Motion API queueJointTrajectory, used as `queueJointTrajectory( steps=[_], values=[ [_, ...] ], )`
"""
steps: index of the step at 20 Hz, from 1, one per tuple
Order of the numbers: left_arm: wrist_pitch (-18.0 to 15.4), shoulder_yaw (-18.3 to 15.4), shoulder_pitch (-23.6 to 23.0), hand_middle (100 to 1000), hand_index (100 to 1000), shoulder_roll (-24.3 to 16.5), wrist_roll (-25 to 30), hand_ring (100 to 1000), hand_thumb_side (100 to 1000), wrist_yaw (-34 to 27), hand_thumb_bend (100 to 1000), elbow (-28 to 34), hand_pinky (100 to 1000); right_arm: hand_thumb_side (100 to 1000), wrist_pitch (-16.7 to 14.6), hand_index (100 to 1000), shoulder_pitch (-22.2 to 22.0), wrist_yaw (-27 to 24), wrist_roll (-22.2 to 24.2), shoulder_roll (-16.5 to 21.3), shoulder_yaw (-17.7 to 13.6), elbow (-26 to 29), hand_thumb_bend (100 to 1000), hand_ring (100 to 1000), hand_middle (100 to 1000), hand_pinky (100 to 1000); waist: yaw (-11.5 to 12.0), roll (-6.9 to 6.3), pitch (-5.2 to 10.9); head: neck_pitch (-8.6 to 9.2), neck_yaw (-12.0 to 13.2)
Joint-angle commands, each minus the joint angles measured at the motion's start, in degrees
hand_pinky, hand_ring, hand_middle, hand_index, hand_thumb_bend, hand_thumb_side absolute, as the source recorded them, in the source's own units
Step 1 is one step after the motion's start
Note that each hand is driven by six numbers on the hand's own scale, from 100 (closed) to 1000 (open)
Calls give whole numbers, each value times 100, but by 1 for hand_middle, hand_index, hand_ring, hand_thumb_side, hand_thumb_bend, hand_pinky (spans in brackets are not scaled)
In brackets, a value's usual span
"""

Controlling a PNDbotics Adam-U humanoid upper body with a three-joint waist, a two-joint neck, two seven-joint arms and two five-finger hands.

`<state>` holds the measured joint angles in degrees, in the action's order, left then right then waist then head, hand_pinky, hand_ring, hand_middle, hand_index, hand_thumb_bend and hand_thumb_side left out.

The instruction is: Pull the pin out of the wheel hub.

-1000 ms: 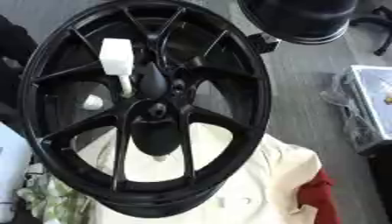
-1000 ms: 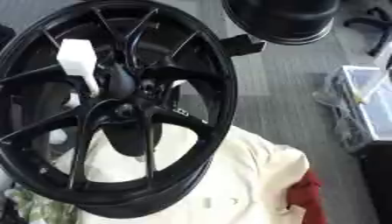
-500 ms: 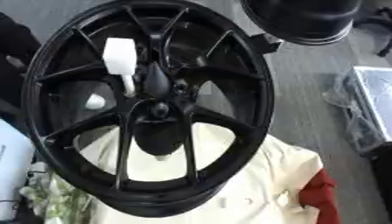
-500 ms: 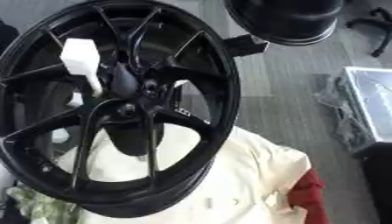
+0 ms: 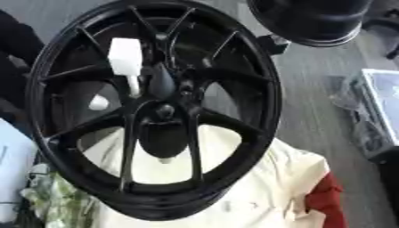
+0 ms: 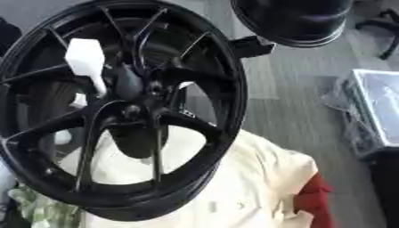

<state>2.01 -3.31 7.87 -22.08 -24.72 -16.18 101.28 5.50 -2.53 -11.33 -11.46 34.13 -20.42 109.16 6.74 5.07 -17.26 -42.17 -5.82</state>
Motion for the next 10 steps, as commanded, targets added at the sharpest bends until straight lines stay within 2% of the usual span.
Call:
queueJointTrajectory(
  steps=[1, 7, 10],
  values=[
    [-34, -14, 69, 699, 735, -51, -2, 771, 659, 5, 334, 120, 842, 661, -258, 862, 85, -344, 7, 68, 51, -78, 100, 825, 736, 992, 13, -40, 103, 70, -29],
    [-51, 14, 142, 699, 736, -43, 2, 771, 653, 58, 331, 174, 841, 561, -962, 840, 324, -784, -132, -146, 156, -378, 100, 787, 709, 983, 60, -94, 91, 143, -89],
    [-57, 30, 177, 698, 736, -36, 11, 771, 651, 87, 330, 199, 841, 557, -1273, 833, 430, -838, -179, -248, 221, -499, 100, 778, 702, 982, 78, -124, 65, 225, -123]
  ],
)
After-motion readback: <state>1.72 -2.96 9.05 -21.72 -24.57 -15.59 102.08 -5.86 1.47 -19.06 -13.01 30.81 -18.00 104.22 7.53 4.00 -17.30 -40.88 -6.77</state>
